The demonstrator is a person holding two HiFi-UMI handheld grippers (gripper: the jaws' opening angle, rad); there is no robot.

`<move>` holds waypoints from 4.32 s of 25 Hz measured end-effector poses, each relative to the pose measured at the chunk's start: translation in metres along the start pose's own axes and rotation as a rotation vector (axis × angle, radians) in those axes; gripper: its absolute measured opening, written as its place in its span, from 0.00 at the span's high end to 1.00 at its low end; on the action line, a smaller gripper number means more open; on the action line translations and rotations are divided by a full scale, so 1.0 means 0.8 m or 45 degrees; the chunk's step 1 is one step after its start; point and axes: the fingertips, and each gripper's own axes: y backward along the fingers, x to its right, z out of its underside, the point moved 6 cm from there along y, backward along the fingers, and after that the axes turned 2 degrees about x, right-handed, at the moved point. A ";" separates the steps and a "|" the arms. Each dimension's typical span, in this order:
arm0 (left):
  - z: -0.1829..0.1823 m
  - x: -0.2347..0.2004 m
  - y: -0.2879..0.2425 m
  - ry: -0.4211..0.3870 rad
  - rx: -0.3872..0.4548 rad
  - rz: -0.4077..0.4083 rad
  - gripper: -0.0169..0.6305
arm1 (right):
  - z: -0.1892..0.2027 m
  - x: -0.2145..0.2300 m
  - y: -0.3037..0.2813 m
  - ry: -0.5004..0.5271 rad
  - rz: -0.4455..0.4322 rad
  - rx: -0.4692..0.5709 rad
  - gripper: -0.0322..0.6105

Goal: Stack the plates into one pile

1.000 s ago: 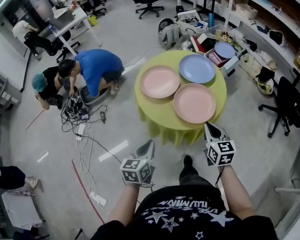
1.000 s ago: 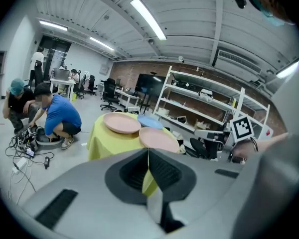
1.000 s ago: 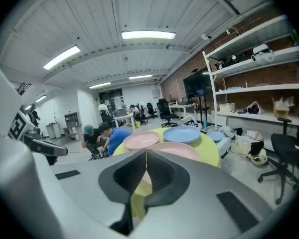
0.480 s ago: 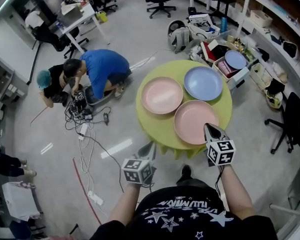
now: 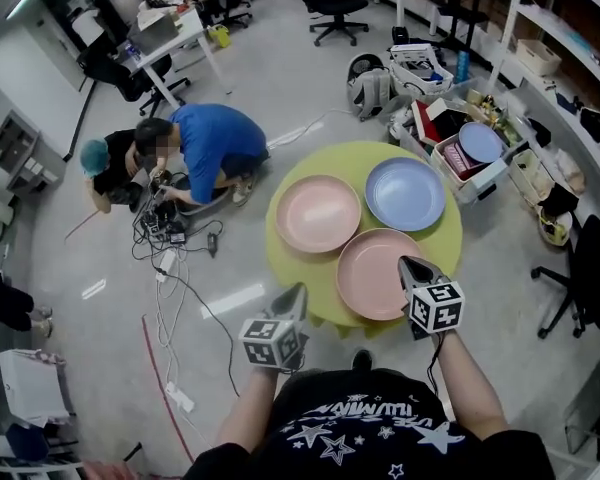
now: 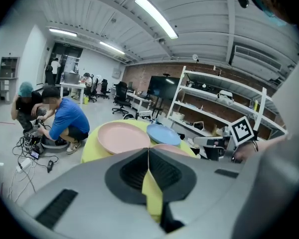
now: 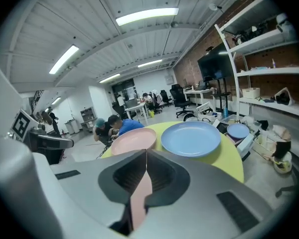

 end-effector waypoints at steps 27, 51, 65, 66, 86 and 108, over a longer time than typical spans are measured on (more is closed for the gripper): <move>-0.043 -0.093 -0.072 0.003 -0.073 0.023 0.95 | -0.016 -0.002 -0.120 -0.172 0.059 -0.280 0.93; -0.070 -0.234 -0.152 -0.032 -0.233 0.214 0.95 | -0.012 -0.003 -0.235 -0.414 0.385 -0.434 0.73; -0.081 -0.274 -0.183 -0.046 -0.307 0.313 0.95 | -0.001 0.007 -0.267 -0.440 0.539 -0.600 0.72; -0.081 -0.277 -0.185 -0.043 -0.310 0.315 0.95 | 0.001 0.007 -0.269 -0.438 0.543 -0.618 0.72; -0.072 -0.272 -0.191 -0.087 -0.361 0.349 0.95 | 0.005 0.004 -0.277 -0.442 0.516 -0.701 0.86; -0.061 -0.226 -0.152 -0.060 -0.300 0.197 0.95 | 0.008 -0.002 -0.245 -0.692 0.253 -0.447 0.91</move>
